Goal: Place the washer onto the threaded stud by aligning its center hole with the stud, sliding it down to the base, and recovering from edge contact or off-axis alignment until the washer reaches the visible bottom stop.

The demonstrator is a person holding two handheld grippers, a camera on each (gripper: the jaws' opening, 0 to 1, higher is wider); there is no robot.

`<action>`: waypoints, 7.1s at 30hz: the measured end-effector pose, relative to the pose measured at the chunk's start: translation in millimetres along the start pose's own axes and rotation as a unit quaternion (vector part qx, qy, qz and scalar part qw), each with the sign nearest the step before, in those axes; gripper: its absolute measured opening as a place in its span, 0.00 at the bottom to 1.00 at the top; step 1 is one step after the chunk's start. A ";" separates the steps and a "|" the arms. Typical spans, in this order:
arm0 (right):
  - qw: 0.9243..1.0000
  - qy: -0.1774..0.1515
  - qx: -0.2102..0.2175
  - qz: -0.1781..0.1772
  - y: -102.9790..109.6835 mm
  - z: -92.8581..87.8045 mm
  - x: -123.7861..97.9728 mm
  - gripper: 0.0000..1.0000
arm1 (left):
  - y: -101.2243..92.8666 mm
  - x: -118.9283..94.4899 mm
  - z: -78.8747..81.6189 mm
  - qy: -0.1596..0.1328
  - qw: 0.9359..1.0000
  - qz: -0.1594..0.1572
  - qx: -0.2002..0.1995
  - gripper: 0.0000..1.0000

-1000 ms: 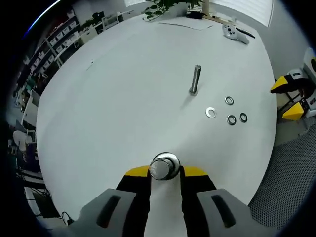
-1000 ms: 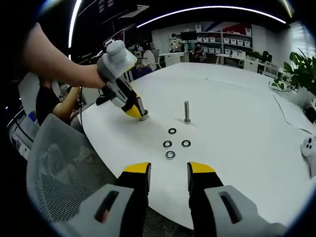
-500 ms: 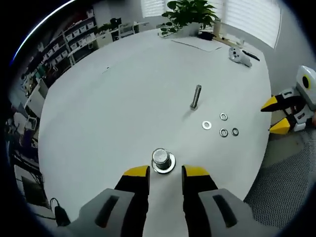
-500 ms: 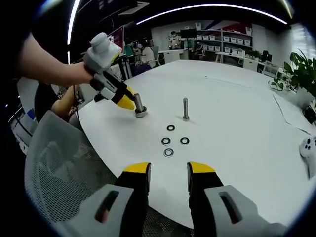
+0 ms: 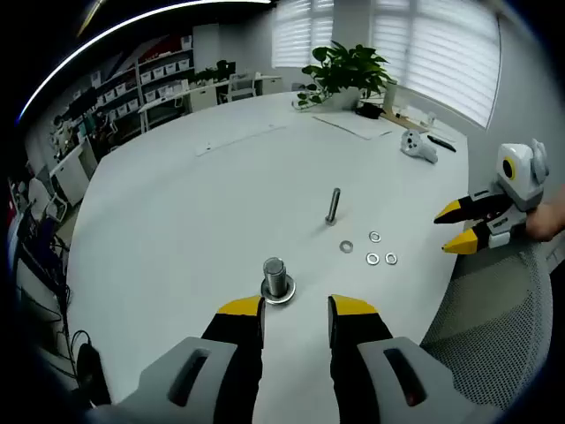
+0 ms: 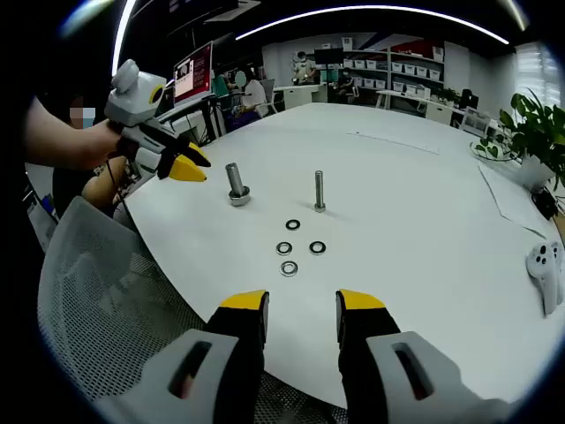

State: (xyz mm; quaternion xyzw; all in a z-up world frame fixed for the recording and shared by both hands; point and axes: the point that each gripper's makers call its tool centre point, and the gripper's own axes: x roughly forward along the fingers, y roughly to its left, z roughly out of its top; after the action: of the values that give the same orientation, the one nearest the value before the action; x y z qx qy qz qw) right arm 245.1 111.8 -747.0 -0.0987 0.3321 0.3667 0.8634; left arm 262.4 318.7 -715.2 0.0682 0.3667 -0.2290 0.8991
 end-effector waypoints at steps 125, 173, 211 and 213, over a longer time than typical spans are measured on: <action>0.975 0.152 -0.158 0.034 2.4 16.0 50.5 0.33 | -16.8 -35.4 -42.2 -0.068 0.997 -0.035 0.006 0.29; 0.959 0.217 -0.166 0.076 13.5 -5.6 77.6 0.28 | -20.1 -32.0 -45.6 -0.058 0.997 -0.043 0.008 0.29; 0.950 0.230 -0.190 0.090 18.2 -4.5 79.5 0.21 | -20.7 -32.3 -45.0 -0.060 0.997 -0.045 0.011 0.28; 0.950 0.230 -0.189 0.090 18.3 -4.8 79.2 0.21 | -21.0 -32.3 -44.9 -0.060 0.997 -0.045 0.012 0.28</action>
State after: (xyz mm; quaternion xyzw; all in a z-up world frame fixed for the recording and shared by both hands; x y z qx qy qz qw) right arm 270.4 167.8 -800.5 -0.3113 0.4539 0.4667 0.6923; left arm 204.2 324.9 -724.4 0.0484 0.3117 -0.2772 0.9076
